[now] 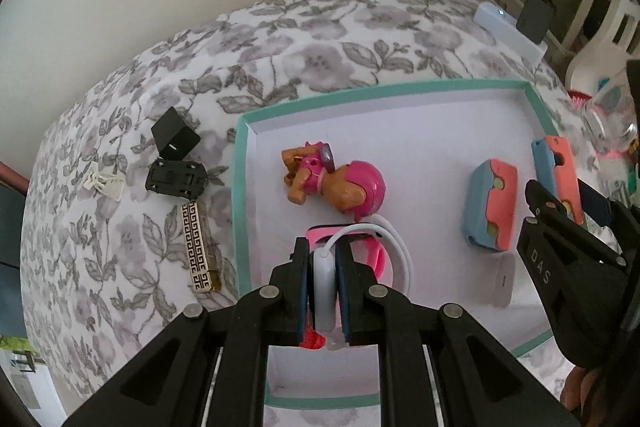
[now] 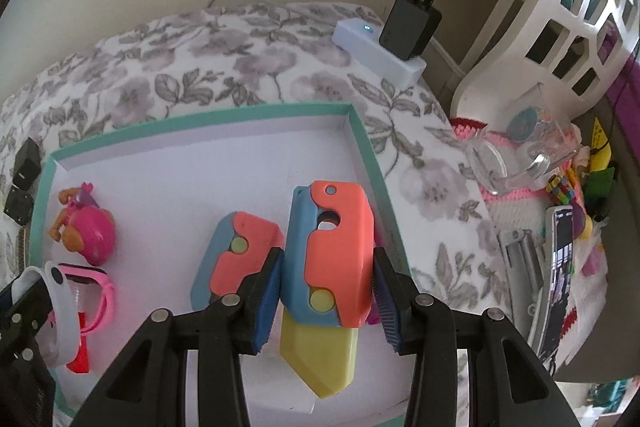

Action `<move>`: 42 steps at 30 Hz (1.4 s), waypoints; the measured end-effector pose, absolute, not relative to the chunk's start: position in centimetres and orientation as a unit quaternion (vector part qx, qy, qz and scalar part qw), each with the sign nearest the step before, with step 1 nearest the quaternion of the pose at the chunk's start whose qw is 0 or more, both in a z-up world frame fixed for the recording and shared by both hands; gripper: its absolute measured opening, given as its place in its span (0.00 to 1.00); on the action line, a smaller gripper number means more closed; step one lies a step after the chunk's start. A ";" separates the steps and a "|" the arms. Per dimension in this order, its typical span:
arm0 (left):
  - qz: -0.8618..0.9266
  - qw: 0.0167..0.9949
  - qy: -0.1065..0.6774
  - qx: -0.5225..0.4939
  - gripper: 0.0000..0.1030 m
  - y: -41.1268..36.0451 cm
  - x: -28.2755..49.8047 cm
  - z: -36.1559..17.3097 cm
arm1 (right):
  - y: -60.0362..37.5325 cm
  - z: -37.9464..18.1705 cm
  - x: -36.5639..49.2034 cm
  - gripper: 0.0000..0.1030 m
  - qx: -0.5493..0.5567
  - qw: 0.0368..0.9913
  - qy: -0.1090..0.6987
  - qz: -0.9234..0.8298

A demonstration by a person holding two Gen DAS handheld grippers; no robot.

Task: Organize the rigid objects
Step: 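Carry the white watch and coral-blue-yellow block over the tray and release both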

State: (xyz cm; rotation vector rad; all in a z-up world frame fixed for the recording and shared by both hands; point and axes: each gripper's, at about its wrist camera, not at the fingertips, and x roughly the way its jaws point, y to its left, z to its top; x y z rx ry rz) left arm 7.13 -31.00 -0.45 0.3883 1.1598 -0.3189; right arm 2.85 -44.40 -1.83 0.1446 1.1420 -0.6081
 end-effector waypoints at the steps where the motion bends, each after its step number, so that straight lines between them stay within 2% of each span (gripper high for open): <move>1: -0.149 0.805 0.545 0.183 0.13 -31.0 7.1 -0.7 | -44.4 -2.0 2.9 0.45 0.068 0.794 0.534 -0.283; 15: -0.144 0.797 0.539 0.230 0.18 -32.5 6.2 -2.4 | -44.2 -4.2 3.0 0.46 0.069 0.771 0.567 -0.282; 17: -0.146 0.796 0.539 0.232 0.27 -32.6 6.0 -2.4 | -44.2 -4.2 3.0 0.46 0.069 0.770 0.568 -0.282; 19: -0.149 0.797 0.537 0.233 0.32 -32.8 5.9 -2.2 | -44.1 -4.3 3.0 0.47 0.069 0.769 0.569 -0.282; 21: -0.150 0.797 0.536 0.234 0.43 -32.8 5.8 -2.1 | -44.1 -4.3 3.1 0.50 0.066 0.767 0.571 -0.283; 22: -0.148 0.798 0.534 0.235 0.52 -32.8 5.8 -2.0 | -44.1 -4.3 3.2 0.53 0.065 0.765 0.574 -0.284; 27: -0.144 0.801 0.536 0.225 0.61 -32.2 6.2 -1.6 | -44.3 -3.2 3.1 0.59 0.072 0.768 0.568 -0.287; 42: -0.093 0.845 0.505 0.150 0.63 -28.1 7.9 2.7 | -43.6 3.8 2.6 0.66 0.086 0.811 0.495 -0.299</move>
